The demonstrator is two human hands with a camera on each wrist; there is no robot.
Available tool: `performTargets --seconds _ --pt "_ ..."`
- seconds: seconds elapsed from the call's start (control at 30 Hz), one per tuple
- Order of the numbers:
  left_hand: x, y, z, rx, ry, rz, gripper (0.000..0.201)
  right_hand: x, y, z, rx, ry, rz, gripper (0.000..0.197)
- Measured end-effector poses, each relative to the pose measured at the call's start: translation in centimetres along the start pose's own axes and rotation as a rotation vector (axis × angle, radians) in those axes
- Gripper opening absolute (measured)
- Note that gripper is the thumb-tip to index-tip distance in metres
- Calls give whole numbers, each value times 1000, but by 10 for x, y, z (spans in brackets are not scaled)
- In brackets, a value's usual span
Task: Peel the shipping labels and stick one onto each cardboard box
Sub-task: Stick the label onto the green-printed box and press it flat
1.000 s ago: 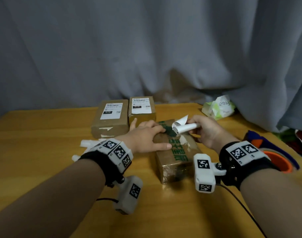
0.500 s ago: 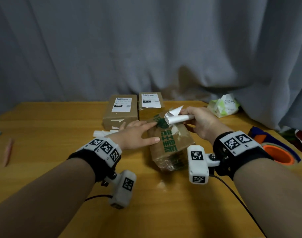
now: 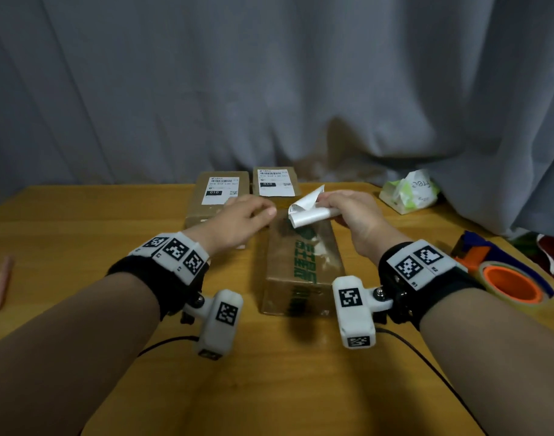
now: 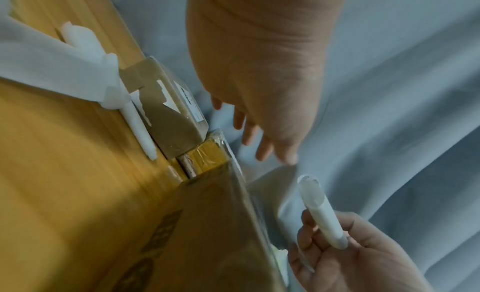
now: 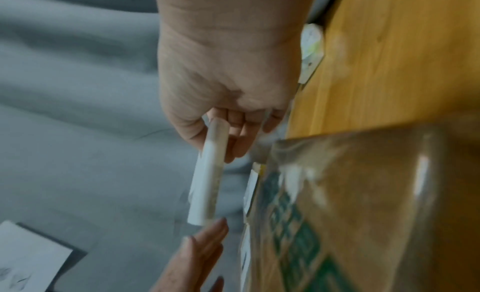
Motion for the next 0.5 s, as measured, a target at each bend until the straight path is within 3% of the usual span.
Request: performTargets --seconds 0.1,0.27,0.5 --pt "-13 6 22 -146 349 3 32 17 3 -7 12 22 79 7" --pt "-22 4 12 -16 623 30 34 19 10 -16 46 61 101 7" --pt "-28 5 1 0 790 94 12 9 19 -8 119 52 106 9"
Point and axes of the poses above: each hand's wrist, its own y-axis away from the middle knuckle, its own z-axis out of the back of the hand, x = y × z, the point moved 8 cm from there along -y, towards the middle knuckle, and after that the axes turned 14 degrees about -y, right-handed, at the moved point
